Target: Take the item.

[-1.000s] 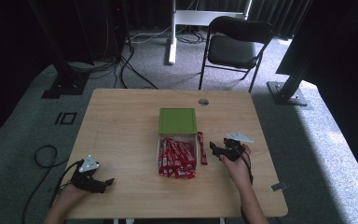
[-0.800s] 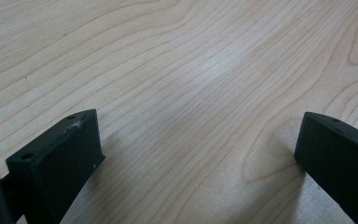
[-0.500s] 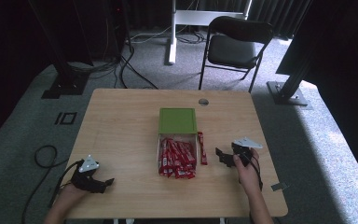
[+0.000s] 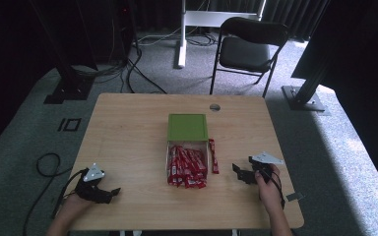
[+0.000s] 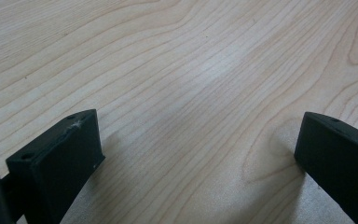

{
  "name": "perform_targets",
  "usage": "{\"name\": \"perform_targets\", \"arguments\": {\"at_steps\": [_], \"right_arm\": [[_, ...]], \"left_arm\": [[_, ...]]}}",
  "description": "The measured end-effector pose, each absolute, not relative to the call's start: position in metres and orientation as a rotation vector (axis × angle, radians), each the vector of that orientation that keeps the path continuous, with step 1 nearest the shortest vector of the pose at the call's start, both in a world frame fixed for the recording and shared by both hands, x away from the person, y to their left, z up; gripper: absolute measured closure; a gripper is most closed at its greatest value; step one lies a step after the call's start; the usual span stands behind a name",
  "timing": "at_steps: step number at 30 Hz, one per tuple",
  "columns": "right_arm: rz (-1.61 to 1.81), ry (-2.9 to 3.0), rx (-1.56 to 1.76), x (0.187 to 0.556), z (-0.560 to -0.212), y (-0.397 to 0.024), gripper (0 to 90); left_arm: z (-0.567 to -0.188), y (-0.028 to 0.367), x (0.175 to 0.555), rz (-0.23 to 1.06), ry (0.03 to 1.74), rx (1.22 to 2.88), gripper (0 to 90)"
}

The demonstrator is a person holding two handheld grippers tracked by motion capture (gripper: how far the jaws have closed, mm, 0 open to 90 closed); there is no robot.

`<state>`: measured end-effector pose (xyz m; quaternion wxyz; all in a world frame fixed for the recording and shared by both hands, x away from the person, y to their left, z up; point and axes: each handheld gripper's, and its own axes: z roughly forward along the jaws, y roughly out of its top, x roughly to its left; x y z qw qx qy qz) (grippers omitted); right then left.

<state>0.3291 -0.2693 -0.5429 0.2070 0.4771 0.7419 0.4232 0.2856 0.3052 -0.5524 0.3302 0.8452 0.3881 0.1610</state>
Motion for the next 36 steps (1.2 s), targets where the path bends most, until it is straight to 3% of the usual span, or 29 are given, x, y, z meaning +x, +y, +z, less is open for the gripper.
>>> {"name": "perform_targets", "arguments": {"at_steps": [36], "right_arm": [[1.066,2.396,1.074,0.289,-0.558,-0.298,13.7]], "left_arm": [[-0.552,0.305,0.286,0.422,1.014,2.211,1.5]]}}
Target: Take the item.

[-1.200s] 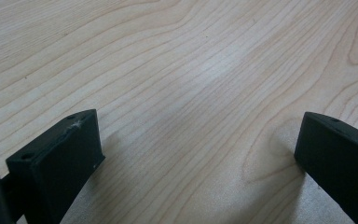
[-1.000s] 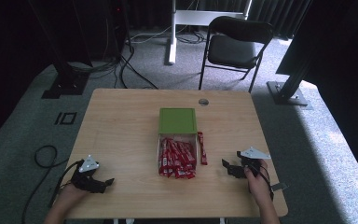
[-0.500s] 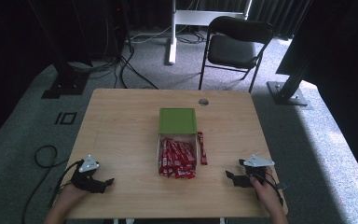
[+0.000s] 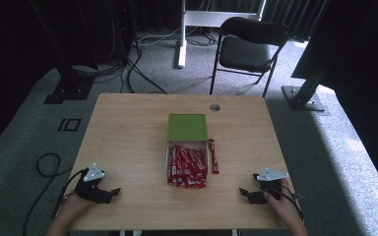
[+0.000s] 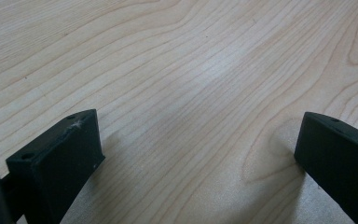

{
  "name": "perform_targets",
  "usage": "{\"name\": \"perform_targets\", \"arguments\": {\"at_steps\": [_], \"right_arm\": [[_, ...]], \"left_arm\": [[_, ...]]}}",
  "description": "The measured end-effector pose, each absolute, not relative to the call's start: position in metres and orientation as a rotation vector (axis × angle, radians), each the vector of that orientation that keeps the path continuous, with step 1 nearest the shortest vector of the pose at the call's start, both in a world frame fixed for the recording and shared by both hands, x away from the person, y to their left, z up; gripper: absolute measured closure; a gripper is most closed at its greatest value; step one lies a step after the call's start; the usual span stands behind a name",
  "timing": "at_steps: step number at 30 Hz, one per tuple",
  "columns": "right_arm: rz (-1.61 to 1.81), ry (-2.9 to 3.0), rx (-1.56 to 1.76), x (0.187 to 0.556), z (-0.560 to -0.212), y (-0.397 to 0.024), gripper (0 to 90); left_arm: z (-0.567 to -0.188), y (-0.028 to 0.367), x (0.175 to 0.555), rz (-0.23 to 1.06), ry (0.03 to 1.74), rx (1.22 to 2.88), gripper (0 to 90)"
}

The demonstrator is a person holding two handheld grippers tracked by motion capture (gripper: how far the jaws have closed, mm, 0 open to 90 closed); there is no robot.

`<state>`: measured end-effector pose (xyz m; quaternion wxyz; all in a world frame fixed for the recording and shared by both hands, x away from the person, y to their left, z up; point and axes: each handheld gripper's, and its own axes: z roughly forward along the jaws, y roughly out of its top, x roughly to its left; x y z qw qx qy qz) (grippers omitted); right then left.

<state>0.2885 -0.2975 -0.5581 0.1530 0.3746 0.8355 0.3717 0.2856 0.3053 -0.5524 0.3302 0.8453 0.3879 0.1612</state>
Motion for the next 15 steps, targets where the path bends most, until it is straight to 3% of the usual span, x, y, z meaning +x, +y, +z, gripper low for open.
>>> {"name": "perform_targets", "arguments": {"at_steps": [15], "right_arm": [[1.040,2.391,1.074,0.2878,-0.5585,-0.2967,12.6]], "left_arm": [[-0.5524,0.3053,0.2856,0.422,1.014,2.211,1.4]]}}
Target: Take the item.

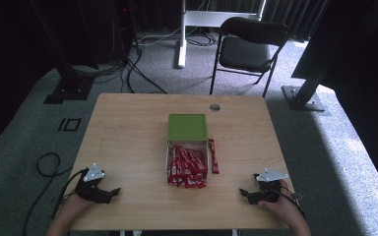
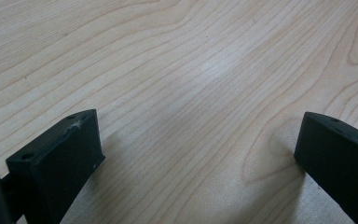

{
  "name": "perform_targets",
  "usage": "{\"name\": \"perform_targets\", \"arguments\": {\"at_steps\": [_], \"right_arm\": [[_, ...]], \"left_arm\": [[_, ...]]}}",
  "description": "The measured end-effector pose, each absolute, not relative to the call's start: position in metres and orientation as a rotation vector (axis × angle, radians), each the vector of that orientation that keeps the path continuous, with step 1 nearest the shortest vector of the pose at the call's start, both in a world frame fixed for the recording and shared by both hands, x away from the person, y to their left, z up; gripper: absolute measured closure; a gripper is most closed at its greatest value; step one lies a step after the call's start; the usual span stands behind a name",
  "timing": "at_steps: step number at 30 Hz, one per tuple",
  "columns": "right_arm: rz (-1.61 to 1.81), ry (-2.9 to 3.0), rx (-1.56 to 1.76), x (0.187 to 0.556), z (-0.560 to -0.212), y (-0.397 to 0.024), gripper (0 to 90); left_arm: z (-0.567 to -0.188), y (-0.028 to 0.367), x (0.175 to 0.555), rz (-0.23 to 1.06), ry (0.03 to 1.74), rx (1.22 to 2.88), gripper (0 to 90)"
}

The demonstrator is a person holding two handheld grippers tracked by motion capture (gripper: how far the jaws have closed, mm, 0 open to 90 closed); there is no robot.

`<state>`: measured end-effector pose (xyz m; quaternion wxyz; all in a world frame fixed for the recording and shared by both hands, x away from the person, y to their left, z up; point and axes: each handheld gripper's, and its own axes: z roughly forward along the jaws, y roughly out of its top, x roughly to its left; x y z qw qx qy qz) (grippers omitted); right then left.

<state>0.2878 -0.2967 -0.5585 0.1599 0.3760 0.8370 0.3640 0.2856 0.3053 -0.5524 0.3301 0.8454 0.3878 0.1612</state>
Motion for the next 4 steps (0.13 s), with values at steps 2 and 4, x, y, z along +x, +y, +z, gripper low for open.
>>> {"name": "perform_targets", "arguments": {"at_steps": [2,4], "right_arm": [[1.040,2.392,1.074,0.2879,-0.5585,-0.2967,12.6],[1.040,2.391,1.075,0.2878,-0.5584,-0.2967,12.6]], "left_arm": [[-0.5524,0.3053,0.2856,0.422,1.014,2.211,1.4],[-0.5524,0.3053,0.2856,0.422,1.014,2.211,1.4]]}}
